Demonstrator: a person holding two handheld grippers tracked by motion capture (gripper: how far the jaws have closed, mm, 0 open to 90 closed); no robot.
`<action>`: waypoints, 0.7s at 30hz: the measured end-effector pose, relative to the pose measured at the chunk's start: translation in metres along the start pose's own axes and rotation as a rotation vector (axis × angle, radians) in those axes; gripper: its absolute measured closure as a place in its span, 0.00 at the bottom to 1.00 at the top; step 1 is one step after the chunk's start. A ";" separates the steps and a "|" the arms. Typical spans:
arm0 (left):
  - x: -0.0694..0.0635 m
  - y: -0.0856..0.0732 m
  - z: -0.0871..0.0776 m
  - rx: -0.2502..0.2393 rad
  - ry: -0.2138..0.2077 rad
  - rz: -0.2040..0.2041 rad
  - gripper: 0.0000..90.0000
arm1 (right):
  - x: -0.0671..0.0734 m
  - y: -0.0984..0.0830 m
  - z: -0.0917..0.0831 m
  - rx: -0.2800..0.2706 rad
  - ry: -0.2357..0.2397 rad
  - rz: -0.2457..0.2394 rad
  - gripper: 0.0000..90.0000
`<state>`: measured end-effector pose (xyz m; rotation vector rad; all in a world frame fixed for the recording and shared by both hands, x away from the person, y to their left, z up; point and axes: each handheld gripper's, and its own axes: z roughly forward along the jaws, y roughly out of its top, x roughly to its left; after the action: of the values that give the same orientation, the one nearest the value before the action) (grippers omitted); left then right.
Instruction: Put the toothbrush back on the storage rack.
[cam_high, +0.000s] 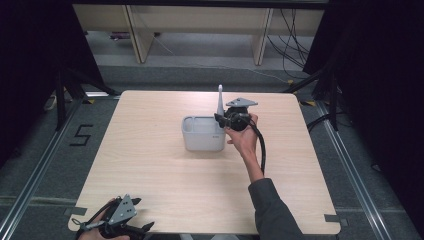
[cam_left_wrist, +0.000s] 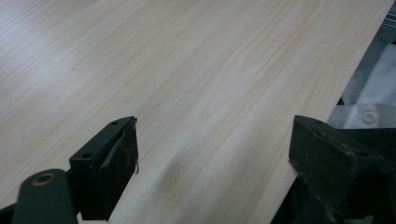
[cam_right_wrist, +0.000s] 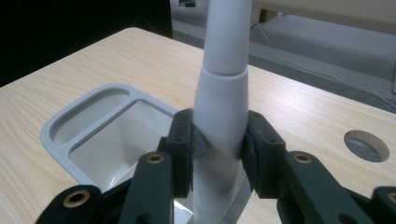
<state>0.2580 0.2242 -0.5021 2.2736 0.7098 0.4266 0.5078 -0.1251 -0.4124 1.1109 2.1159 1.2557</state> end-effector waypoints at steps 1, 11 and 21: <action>-0.001 0.000 0.000 -0.005 0.000 -0.002 0.17 | 0.001 -0.001 0.000 0.000 -0.003 0.003 0.74; 0.001 0.000 0.002 -0.002 0.002 0.012 0.17 | 0.000 -0.004 0.003 0.009 -0.006 -0.034 0.74; 0.000 0.000 0.002 0.000 0.002 0.017 0.17 | 0.001 -0.009 0.004 -0.020 -0.011 -0.007 0.72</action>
<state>0.2589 0.2233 -0.5035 2.2809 0.6923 0.4375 0.5063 -0.1246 -0.4227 1.0983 2.0935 1.2620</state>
